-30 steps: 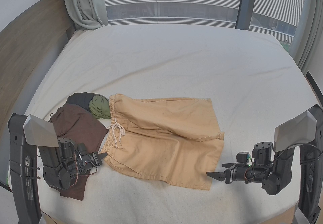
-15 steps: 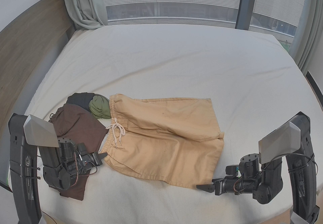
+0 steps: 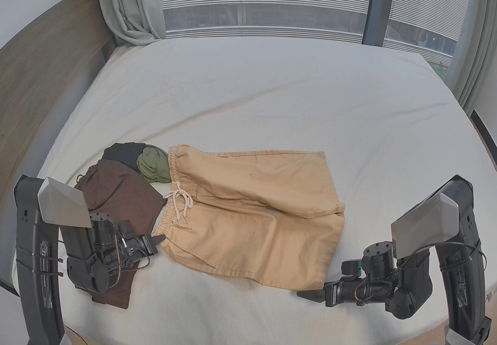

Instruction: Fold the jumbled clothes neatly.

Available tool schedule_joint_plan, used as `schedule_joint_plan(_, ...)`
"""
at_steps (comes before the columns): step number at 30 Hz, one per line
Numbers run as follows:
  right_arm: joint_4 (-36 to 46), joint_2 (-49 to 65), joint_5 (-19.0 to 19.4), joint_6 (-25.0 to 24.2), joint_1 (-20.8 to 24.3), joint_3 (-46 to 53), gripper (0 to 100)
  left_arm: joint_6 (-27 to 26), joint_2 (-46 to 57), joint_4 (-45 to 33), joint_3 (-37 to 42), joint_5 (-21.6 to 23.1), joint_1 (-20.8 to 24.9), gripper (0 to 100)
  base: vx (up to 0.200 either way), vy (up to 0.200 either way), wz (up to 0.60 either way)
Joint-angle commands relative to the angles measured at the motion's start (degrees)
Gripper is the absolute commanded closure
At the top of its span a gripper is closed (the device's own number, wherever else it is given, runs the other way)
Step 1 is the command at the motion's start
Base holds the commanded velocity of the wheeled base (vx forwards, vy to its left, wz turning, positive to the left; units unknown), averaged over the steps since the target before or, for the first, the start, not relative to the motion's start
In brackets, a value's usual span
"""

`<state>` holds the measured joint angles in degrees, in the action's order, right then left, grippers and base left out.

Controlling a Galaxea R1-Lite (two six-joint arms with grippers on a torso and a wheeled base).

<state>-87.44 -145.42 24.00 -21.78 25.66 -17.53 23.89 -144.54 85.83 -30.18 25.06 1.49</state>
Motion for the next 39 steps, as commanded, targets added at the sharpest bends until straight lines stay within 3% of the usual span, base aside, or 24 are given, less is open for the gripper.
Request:
schedule_joint_plan(1, -0.10, -0.21, -0.01, -0.01, 0.00, -0.14, 100, 0.01, -0.56, 0.21, 0.04, -0.02, 0.09, 100, 0.000, 0.000, 0.00)
schedule_joint_plan(17, -0.10, 0.93, -0.71, 0.25, -1.14, 2.24, 100, 1.24, -0.12, 1.09, -0.84, 0.51, 0.09, 100, 0.000, 0.000, 0.00)
schedule_joint_plan(24, -0.97, 1.90, -0.71, 1.75, -2.90, 6.81, 100, 0.89, 1.99, 2.50, 4.52, 0.78, 0.80, 100, 0.000, 0.000, 0.00)
schedule_joint_plan(39, -0.97, 5.06, -0.71, 4.38, -4.83, 13.66, 100, -11.85, 7.00, 2.67, 22.71, 2.27, 0.80, 100, 0.000, 0.000, 0.00)
